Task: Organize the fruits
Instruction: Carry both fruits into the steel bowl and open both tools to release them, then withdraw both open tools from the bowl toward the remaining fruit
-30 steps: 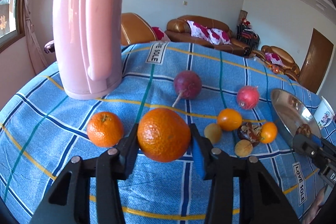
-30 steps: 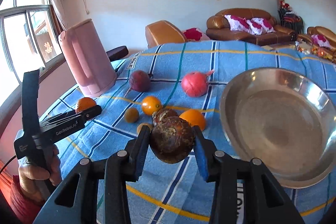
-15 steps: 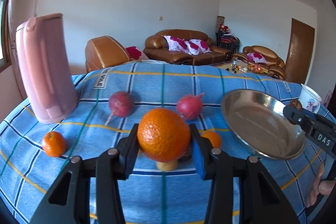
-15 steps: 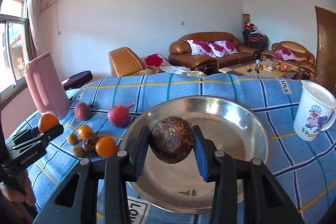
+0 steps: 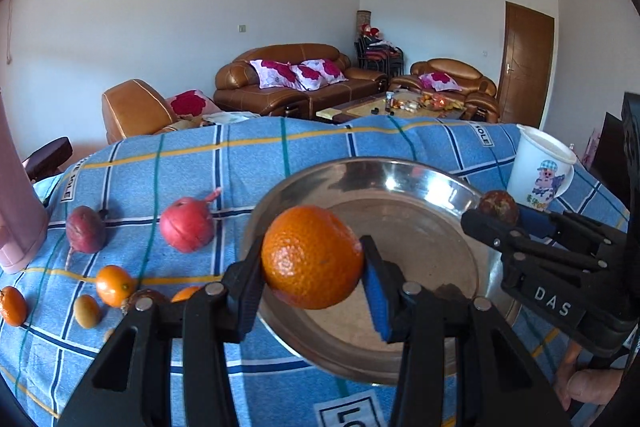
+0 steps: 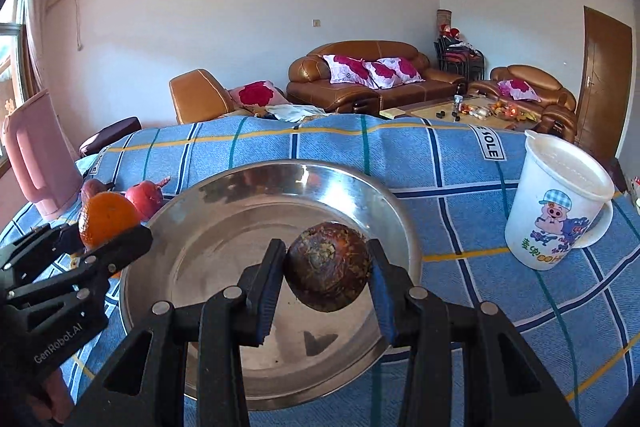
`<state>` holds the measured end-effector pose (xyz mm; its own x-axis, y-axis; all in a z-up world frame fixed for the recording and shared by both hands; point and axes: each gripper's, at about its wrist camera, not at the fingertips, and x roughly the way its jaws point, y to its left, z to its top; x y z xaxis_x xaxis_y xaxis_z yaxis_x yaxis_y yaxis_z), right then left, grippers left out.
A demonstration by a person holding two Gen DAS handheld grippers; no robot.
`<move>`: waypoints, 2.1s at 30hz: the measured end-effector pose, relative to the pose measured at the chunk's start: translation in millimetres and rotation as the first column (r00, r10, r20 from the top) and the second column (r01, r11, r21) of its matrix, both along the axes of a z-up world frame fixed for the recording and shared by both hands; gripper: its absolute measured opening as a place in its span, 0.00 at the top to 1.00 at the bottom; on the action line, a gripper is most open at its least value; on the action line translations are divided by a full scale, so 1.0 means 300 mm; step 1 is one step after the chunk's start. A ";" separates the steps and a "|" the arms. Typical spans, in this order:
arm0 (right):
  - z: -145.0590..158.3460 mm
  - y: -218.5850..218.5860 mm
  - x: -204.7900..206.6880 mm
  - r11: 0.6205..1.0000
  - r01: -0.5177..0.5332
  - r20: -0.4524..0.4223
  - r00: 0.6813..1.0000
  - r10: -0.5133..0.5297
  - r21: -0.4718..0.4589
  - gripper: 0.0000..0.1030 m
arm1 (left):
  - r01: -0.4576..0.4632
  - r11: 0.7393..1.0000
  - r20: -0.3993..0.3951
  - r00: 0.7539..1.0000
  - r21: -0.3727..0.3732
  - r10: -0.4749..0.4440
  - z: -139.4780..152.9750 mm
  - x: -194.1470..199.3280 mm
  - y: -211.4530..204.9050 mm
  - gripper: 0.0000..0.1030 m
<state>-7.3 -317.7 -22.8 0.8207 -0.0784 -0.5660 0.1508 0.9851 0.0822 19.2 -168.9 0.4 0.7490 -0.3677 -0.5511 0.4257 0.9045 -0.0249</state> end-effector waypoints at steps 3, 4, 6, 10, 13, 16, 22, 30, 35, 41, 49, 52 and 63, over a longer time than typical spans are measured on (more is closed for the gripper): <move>-0.013 -0.017 0.019 1.000 -0.007 -0.032 0.999 0.008 0.030 0.58 | 0.008 1.000 -0.037 0.999 0.006 -0.008 -0.013 0.018 -0.036 0.55; -0.017 -0.017 0.026 0.999 -0.012 -0.042 0.999 0.014 0.035 0.58 | 0.007 1.000 -0.040 0.999 0.005 -0.007 -0.013 0.021 -0.043 0.55; -0.014 -0.011 0.040 0.999 -0.020 -0.054 0.998 0.022 0.029 0.58 | 0.008 1.000 -0.045 0.999 0.008 -0.007 -0.014 0.027 -0.059 0.55; -0.021 0.003 0.052 1.000 -0.017 -0.079 0.997 0.018 0.007 0.58 | 0.015 0.999 -0.077 0.997 0.050 -0.011 -0.034 0.040 -0.103 0.55; -0.031 -0.010 0.063 1.000 -0.009 -0.099 0.995 0.012 0.029 0.58 | 0.017 0.997 -0.105 0.994 0.073 -0.009 -0.050 0.057 -0.123 0.55; -0.038 -0.019 0.072 0.999 -0.006 -0.115 0.993 0.011 0.045 0.58 | 0.021 0.996 -0.132 0.991 0.086 -0.010 -0.063 0.066 -0.130 0.55; -0.041 -0.021 0.079 0.999 -0.001 -0.127 0.992 0.006 0.041 0.58 | 0.024 0.995 -0.153 0.988 0.096 -0.009 -0.072 0.073 -0.131 0.55; -0.044 -0.007 0.085 1.000 0.009 -0.136 0.991 -0.007 0.016 0.58 | 0.013 0.995 -0.188 0.982 0.098 0.006 -0.088 0.095 -0.126 0.55; -0.039 0.002 0.081 1.000 0.015 -0.131 0.991 -0.014 0.003 0.55 | 0.007 0.995 -0.183 0.983 0.104 0.012 -0.088 0.094 -0.127 0.55; -0.030 -0.006 0.070 0.999 0.040 -0.106 0.994 -0.039 0.009 0.47 | -0.022 0.995 -0.135 0.990 0.093 0.035 -0.064 0.075 -0.109 0.52; 0.018 0.021 0.024 0.996 0.081 0.012 0.997 -0.081 -0.034 0.24 | -0.200 0.980 0.047 0.979 -0.004 0.200 0.024 0.027 0.028 0.04; 0.038 0.038 0.002 0.995 0.085 0.061 0.995 -0.081 -0.060 0.18 | -0.251 0.967 0.128 0.959 -0.038 0.253 0.057 0.008 0.068 0.00; 0.056 0.064 -0.025 0.994 0.074 0.127 0.990 -0.063 -0.081 0.16 | -0.291 0.957 0.145 0.947 0.015 0.286 0.039 0.013 0.097 0.00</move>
<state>-14.7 -298.5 -5.9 0.8753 -0.1805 -0.4486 0.2122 0.9770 0.0208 23.2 -139.9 12.0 0.8906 -0.1069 -0.4420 0.1438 0.9883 0.0506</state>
